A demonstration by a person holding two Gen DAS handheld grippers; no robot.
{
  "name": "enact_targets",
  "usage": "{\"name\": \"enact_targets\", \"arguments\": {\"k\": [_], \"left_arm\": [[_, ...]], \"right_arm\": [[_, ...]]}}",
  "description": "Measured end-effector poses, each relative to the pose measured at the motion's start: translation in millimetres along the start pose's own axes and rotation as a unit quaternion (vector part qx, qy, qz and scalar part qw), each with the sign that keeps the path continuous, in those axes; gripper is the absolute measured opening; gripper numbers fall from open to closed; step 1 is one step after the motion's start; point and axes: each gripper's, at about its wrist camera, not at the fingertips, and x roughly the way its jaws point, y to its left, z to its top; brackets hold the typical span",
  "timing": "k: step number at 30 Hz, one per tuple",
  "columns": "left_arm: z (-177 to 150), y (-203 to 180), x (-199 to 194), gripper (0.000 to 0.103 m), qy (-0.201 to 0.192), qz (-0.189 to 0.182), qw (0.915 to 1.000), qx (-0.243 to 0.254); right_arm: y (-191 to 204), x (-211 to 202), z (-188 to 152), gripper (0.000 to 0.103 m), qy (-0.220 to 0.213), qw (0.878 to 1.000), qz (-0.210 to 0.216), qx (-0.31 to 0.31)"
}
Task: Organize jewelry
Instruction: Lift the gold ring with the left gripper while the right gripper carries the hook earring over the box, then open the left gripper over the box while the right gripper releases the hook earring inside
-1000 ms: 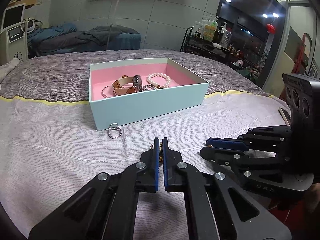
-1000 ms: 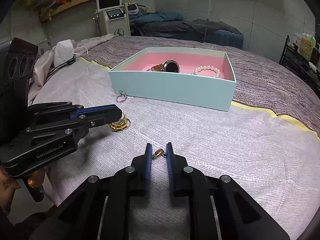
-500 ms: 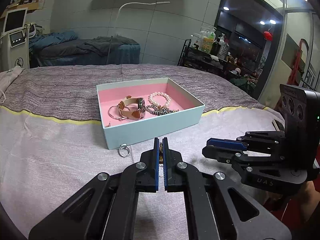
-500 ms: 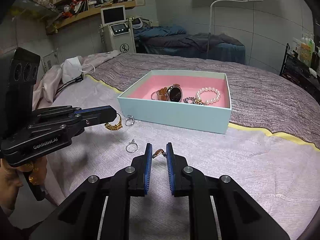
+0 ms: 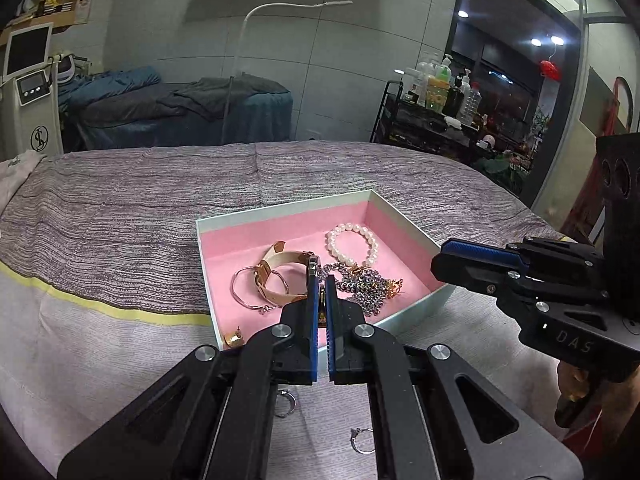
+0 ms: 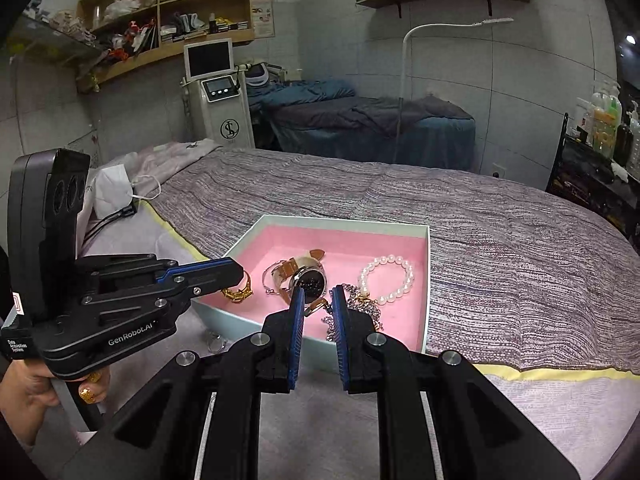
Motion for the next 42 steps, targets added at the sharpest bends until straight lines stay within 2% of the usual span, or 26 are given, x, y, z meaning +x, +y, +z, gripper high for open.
{"name": "enact_targets", "arguments": {"k": [7,15,23,24,26,27,29,30,31,33,36,38,42], "left_arm": [[-0.4,7.2,22.5,0.003,0.021,-0.002,0.9997,-0.008],[-2.3,3.7,38.1,0.003,0.036,0.0,0.9993,-0.004],[-3.5,-4.8,44.2,0.003,0.037,0.012,0.9989,0.024],[-3.4,-5.4,44.0,0.003,0.037,0.013,0.9989,0.027],[-3.1,-6.8,44.0,0.004,0.036,0.014,0.9987,0.032],[-2.9,-7.4,43.8,0.005,0.035,0.016,0.9987,0.034],[-1.9,-8.6,42.5,0.026,0.031,0.022,0.9986,0.037],[-1.3,-8.8,39.9,0.056,0.023,0.025,0.9988,0.036],[-0.5,-8.7,35.1,0.076,0.007,0.029,0.9991,0.032],[2.0,-7.5,26.4,0.079,-0.016,0.024,0.9994,0.02],[3.3,-7.6,22.0,0.083,-0.019,0.035,0.9989,0.025],[1.0,-6.3,17.8,0.087,-0.02,0.043,0.9986,0.026],[-6.1,1.6,2.2,0.097,-0.027,0.042,0.9988,0.005]], "right_arm": [[-13.5,31.2,2.3,0.014,0.025,0.999,-0.002,0.02],[-21.1,48.3,1.8,0.014,0.046,0.998,-0.007,0.036],[-27.3,55.3,5.1,0.016,0.041,0.998,-0.016,0.039],[-27.3,54.0,5.7,0.017,0.036,0.998,-0.02,0.037],[-29.3,51.3,7.5,0.035,0.026,0.999,-0.023,0.037],[-31.2,49.8,8.3,0.039,0.021,0.999,-0.026,0.042],[-35.2,47.0,9.1,0.043,0.015,0.998,-0.031,0.05],[-37.3,45.7,9.2,0.044,0.012,0.998,-0.034,0.053],[-39.0,44.3,9.1,0.046,0.011,0.998,-0.039,0.056],[-40.4,39.5,8.5,0.048,0.004,0.997,-0.048,0.055],[-43.5,32.2,7.3,0.052,-0.002,0.996,-0.066,0.056],[-47.7,27.8,6.1,0.058,0.001,0.995,-0.077,0.063],[-57.1,17.3,-0.1,0.065,0.008,0.992,-0.096,0.079]]}}
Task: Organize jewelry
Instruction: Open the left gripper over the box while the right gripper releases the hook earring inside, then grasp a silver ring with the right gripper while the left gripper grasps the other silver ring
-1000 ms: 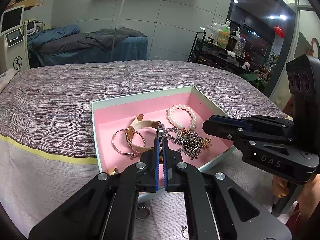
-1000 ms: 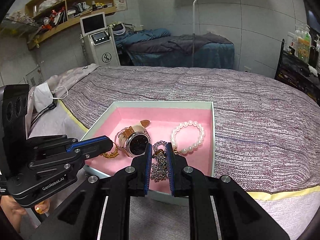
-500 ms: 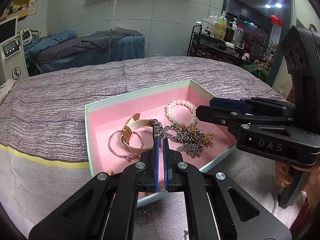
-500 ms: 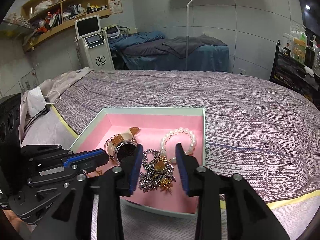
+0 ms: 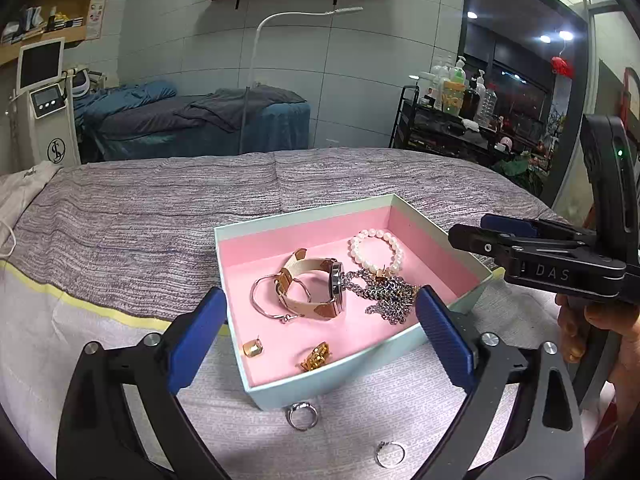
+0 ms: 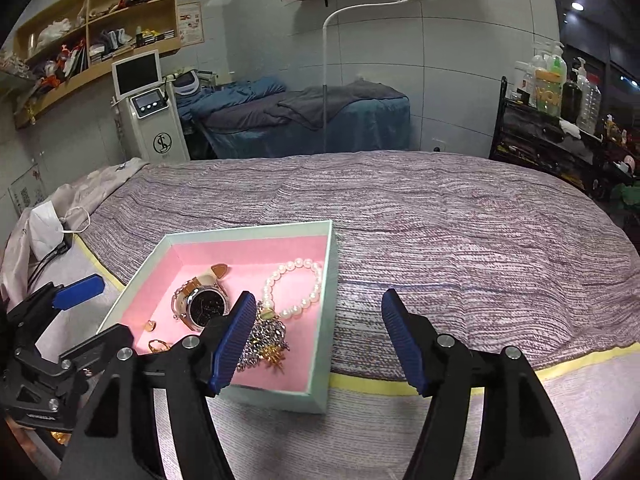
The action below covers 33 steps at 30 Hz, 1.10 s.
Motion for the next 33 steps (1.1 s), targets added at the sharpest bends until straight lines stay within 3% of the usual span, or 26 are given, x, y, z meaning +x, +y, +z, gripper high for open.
{"name": "enact_targets", "arguments": {"k": [5,12,19,33], "left_arm": [[-13.3,9.6,-20.7,0.097,-0.002,0.02,0.9998,-0.005],[-44.7,24.8,-52.8,0.097,-0.003,0.06,0.9979,-0.025],[-70.4,29.1,-67.6,0.097,0.013,0.073,0.9969,-0.025],[-82.8,26.1,-73.9,0.097,0.025,0.085,0.9959,-0.017]], "right_arm": [[-3.0,-11.7,-15.1,0.078,0.01,1.0,0.001,0.007],[12.6,-31.0,-41.0,0.078,0.02,0.999,0.022,-0.02],[42.2,-40.6,-63.6,0.078,0.037,0.996,0.055,-0.057],[113.6,-21.0,-88.3,0.054,0.1,0.977,0.109,-0.154]]}}
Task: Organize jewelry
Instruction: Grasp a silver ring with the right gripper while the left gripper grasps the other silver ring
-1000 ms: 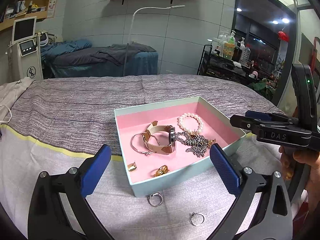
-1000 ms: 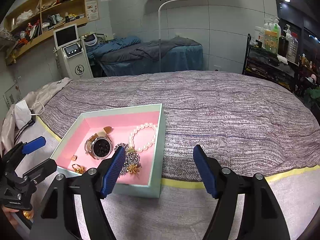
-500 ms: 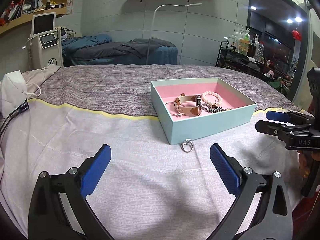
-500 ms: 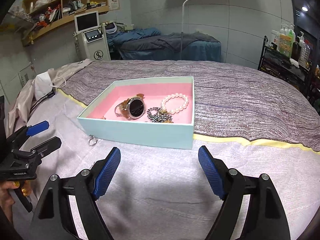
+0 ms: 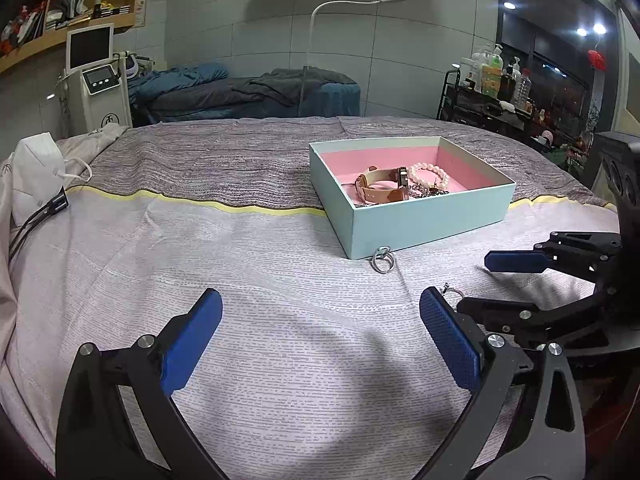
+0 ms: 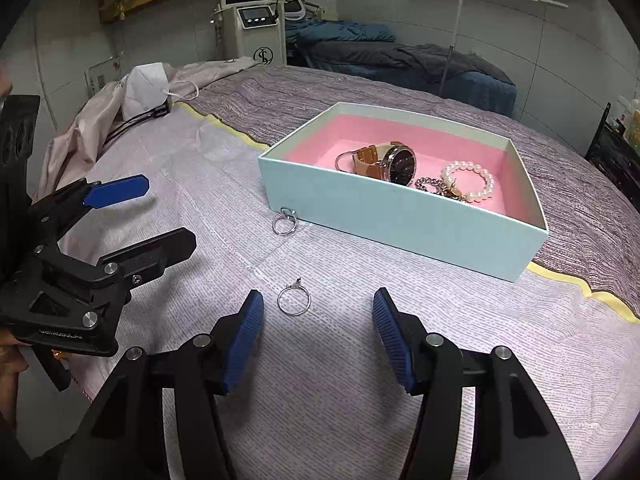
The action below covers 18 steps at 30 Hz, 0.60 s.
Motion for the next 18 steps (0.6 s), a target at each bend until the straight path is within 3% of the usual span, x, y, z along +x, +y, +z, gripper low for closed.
{"name": "enact_targets", "arguments": {"k": [2,6,8,13,18], "left_arm": [[0.7,0.4,-0.1,0.097,-0.001,-0.003,1.0,-0.001],[3.2,-1.4,2.9,0.096,0.002,-0.004,1.0,0.004],[5.6,-2.4,6.3,0.091,0.005,-0.009,0.9999,0.004],[12.9,-11.2,23.2,0.074,0.035,-0.023,0.999,0.014],[21.3,-27.8,38.6,0.061,0.053,-0.041,0.9975,0.024]], "right_arm": [[3.1,6.6,0.0,0.043,0.01,1.0,0.0,-0.004],[9.4,10.5,-0.4,0.031,0.011,1.0,-0.007,-0.021],[8.6,10.0,-1.3,0.018,0.009,1.0,-0.006,-0.02],[-0.5,4.5,-4.6,0.018,0.002,1.0,0.006,0.003],[-14.0,-7.4,-11.4,0.018,-0.003,1.0,-0.007,0.023]]}}
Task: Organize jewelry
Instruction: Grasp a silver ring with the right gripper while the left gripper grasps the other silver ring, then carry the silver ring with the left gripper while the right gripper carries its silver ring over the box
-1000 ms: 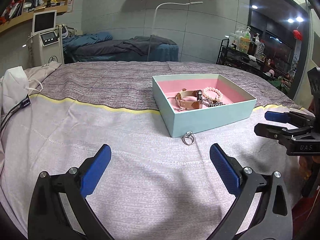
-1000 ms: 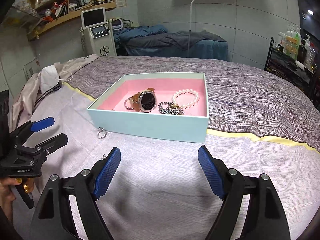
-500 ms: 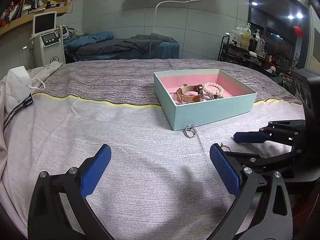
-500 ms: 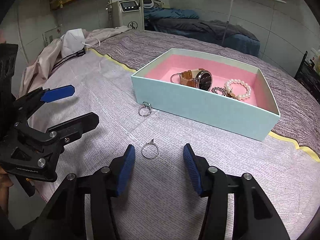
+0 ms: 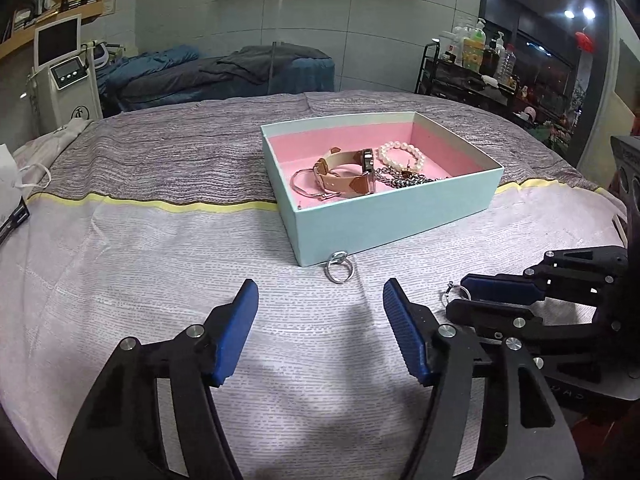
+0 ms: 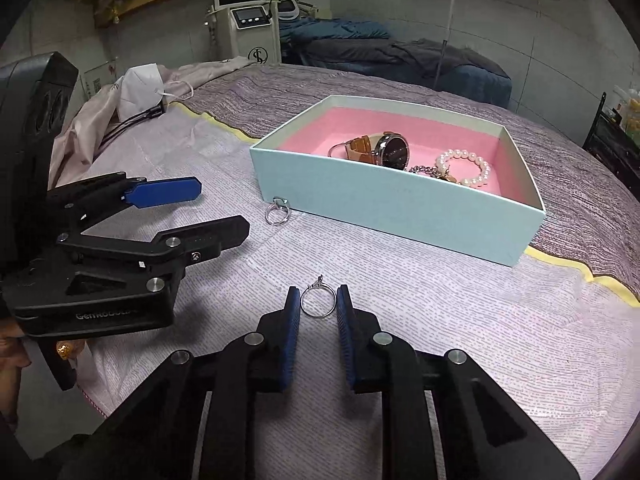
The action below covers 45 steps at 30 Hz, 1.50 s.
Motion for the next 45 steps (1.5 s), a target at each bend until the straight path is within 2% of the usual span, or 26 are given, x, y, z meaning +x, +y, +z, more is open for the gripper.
{"name": "enact_targets", "arguments": {"k": [2,4,9,11,13,17,24,33,39,45], "left_arm": [[5.3,-6.0,7.1,0.058,0.004,-0.005,1.0,0.005],[9.8,-11.1,16.1,0.048,0.013,-0.007,0.9999,0.009],[15.8,-16.7,37.9,0.039,0.043,-0.001,0.9991,0.005],[16.7,-16.9,40.7,0.038,0.043,0.002,0.9991,0.002],[16.7,-17.4,41.7,0.027,0.042,0.0,0.9991,0.004],[16.0,-16.0,42.3,0.019,0.04,-0.002,0.9992,0.001],[8.7,-14.5,33.4,0.019,0.026,-0.011,0.9996,-0.005],[-3.4,-19.7,-3.2,0.019,-0.005,-0.037,0.9992,-0.01],[13.7,-27.1,-21.1,0.019,-0.039,-0.042,0.9984,0.0],[44.3,-27.8,-18.7,0.019,-0.063,-0.043,0.997,0.013]], "right_arm": [[-6.2,-3.0,-2.8,0.018,0.002,1.0,-0.004,0.007],[-10.2,-6.0,-5.0,0.018,0.0,1.0,-0.007,0.013],[-14.2,-9.3,-9.0,0.018,-0.002,1.0,-0.01,0.019],[-15.1,-9.5,-10.0,0.018,-0.002,1.0,-0.01,0.021],[-16.3,-9.2,-10.1,0.018,-0.003,1.0,-0.009,0.023],[-16.1,-7.5,-9.9,0.018,-0.004,1.0,-0.011,0.023],[-17.1,-10.3,-12.3,0.018,-0.009,0.999,-0.008,0.03],[-31.2,-23.9,-9.7,0.018,-0.039,0.997,-0.002,0.06],[-39.0,-34.9,8.6,0.018,-0.073,0.995,-0.012,0.069],[-49.1,-36.0,35.9,0.018,-0.098,0.992,-0.025,0.07]]}}
